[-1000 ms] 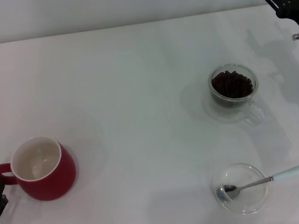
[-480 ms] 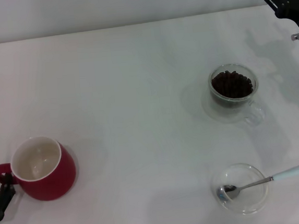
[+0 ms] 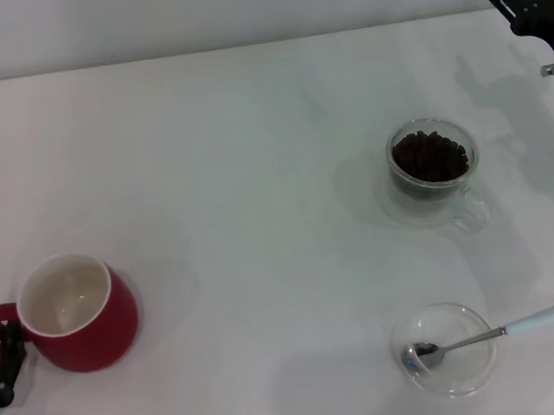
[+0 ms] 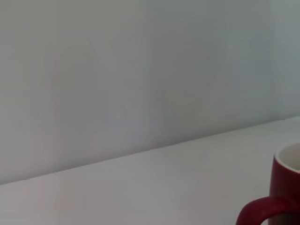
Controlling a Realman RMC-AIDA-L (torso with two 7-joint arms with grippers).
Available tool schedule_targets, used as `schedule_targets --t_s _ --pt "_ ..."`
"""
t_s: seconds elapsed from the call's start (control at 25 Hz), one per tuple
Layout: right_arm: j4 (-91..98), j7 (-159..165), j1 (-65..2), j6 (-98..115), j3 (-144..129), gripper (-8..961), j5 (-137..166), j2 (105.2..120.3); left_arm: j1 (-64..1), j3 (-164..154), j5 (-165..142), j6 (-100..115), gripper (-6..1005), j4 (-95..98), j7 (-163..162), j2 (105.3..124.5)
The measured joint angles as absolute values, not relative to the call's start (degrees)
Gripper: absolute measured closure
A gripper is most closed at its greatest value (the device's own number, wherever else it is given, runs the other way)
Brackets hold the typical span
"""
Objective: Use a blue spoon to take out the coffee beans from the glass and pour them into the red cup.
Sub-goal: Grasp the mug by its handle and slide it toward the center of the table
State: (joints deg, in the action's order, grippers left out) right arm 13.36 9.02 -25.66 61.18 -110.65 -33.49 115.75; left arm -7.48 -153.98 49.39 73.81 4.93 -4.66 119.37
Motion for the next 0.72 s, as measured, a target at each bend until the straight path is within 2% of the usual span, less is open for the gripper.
schedule_targets --t_s 0.08,0.28,0.4,0.72 --pt "13.4 9.0 -25.7 61.2 -110.7 95 -33.5 115.75 -7.5 -154.0 49.4 73.8 248 4.9 -4.7 119.39" --pt "13.4 9.1 -25.8 61.3 -110.7 96 -33.5 115.75 -7.6 -154.0 49.4 73.7 479 5.3 -4.7 119.49" --pt "13.4 9.1 -25.8 61.3 -110.7 96 -33.5 115.75 -7.9 -154.0 49.4 73.4 716 5.9 -4.7 119.44" --pt "13.4 9.1 -25.9 61.3 -110.7 95 -33.5 115.71 -8.4 -154.0 49.4 72.9 868 6.3 -5.1 119.44"
